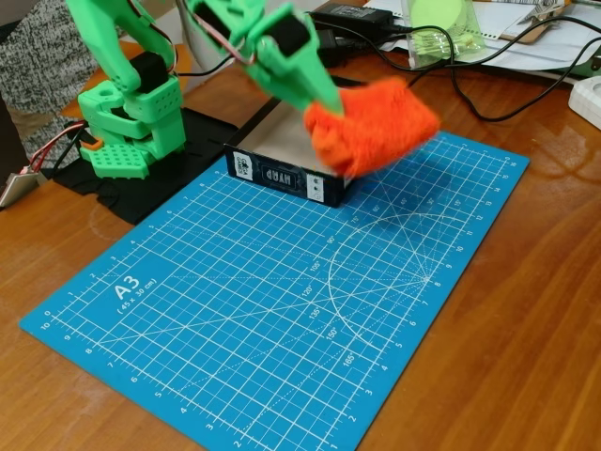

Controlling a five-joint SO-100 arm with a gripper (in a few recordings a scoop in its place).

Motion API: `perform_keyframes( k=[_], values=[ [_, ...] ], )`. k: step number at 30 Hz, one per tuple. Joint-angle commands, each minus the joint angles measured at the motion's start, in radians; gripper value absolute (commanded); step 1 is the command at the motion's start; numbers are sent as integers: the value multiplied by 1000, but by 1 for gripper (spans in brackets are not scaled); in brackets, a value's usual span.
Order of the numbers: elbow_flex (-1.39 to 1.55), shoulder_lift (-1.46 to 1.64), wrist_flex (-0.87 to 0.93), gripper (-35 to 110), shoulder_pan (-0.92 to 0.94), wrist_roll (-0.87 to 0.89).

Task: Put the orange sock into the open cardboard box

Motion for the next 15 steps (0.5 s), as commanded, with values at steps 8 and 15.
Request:
perform_keyframes(
  k=[8,15],
  values=[
    [278,423,175,0,-360,239],
    [434,535,140,0,-391,207]
  ],
)
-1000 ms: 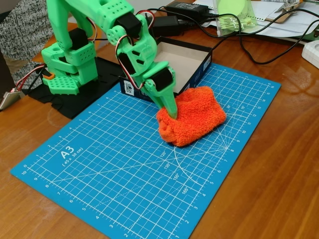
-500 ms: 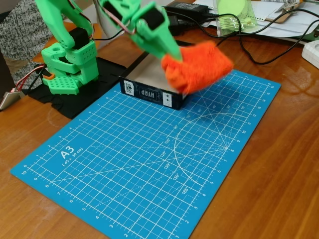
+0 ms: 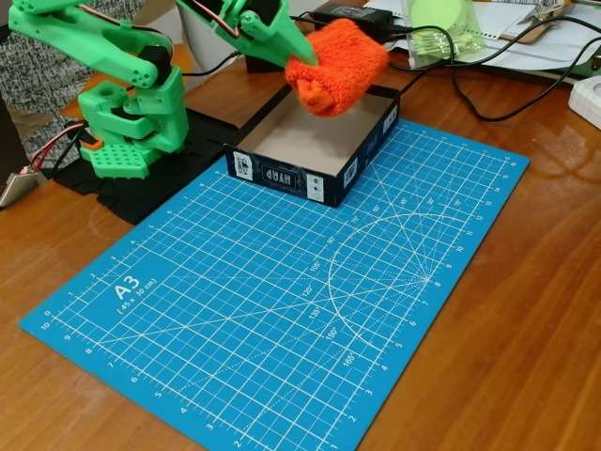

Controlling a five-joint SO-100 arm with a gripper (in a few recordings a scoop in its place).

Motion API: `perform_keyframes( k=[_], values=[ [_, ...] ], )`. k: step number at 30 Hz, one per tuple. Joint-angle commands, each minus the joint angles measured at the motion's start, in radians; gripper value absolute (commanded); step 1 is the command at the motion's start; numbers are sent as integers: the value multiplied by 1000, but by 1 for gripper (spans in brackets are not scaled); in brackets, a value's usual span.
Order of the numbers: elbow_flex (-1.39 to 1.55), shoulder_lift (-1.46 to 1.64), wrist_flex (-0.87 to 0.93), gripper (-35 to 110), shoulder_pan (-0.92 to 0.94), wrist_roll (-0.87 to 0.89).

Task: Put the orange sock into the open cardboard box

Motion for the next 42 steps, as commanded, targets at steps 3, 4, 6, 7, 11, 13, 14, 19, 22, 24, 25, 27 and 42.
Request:
perform_keyframes(
  k=[3,4,6,7,11,13,14,19,22,24,25,27,42],
  values=[
    [41,38,-14,19,-12,-28],
    [43,38,-14,22,-12,-46],
    [44,38,-17,30,-5,-61],
    [44,38,-20,34,-2,-71],
    [46,35,-31,39,6,-101],
    [52,34,-31,39,2,-106],
    [57,34,-29,39,2,-106],
    [86,37,-12,24,18,-92],
    [109,60,-3,18,17,-107],
    [114,74,9,21,14,-109],
    [114,77,15,22,12,-107],
    [103,80,26,29,6,-101],
    [-2,155,206,33,-20,-71]
  ],
)
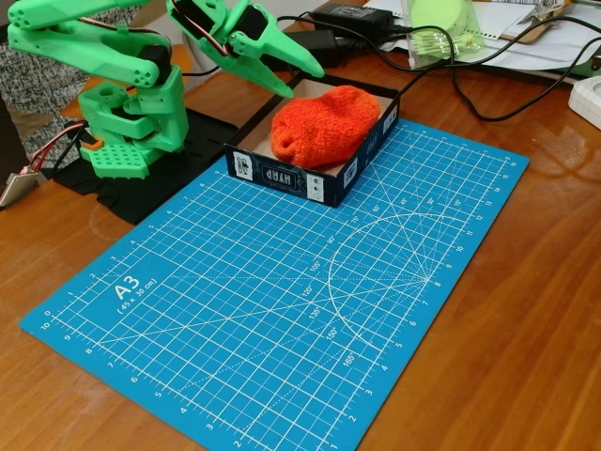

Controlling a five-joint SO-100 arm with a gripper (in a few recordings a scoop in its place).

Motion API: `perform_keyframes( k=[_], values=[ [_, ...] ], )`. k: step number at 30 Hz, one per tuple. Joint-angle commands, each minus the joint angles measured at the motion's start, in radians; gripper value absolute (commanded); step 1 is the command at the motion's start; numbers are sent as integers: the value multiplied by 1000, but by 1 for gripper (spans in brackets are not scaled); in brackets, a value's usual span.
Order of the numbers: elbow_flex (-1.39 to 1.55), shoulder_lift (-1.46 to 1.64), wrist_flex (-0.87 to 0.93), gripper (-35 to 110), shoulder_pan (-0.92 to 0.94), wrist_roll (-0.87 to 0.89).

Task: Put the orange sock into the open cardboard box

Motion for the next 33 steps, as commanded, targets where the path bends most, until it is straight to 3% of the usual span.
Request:
perform_keyframes(
  k=[1,12,26,33],
  values=[
    [-18,94,38,33,18,-18],
    [64,250,66,31,118,-124],
    [365,425,-38,27,341,-261],
    [413,425,-15,17,419,-249]
  ],
)
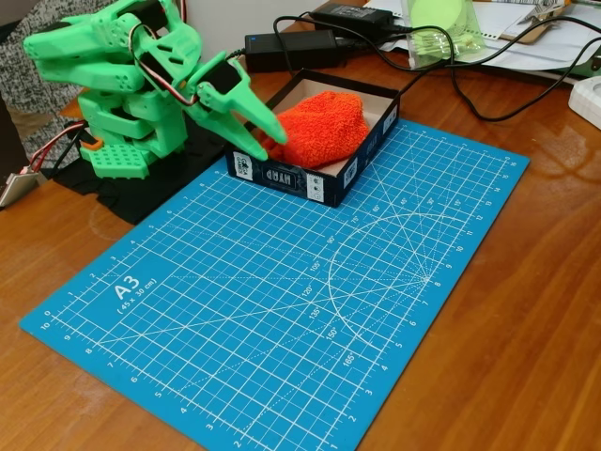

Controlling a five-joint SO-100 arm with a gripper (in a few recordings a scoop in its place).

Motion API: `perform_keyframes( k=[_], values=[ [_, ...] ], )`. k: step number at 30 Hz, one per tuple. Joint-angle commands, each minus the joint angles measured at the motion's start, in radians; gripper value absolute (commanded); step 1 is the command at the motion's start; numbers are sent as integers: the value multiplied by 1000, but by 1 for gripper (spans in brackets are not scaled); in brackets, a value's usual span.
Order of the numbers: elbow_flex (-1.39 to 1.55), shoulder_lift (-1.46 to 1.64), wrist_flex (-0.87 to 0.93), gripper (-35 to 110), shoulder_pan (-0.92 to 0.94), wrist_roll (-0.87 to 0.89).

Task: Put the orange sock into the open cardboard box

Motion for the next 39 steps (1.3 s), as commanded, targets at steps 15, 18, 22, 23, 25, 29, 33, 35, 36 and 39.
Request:
perform_keyframes(
  k=[15,18,22,23,25,29,33,35,36,39],
  values=[
    [20,12,17,8,25,158],
    [31,12,3,7,66,250],
    [40,12,-43,6,66,207],
    [41,12,-54,4,63,178],
    [37,12,-55,0,60,77],
    [31,12,-48,0,83,-107],
    [23,12,-21,0,72,-295],
    [25,12,-20,0,66,-328],
    [25,12,-20,0,61,-333],
    [26,12,-21,0,57,-348]
  ],
)
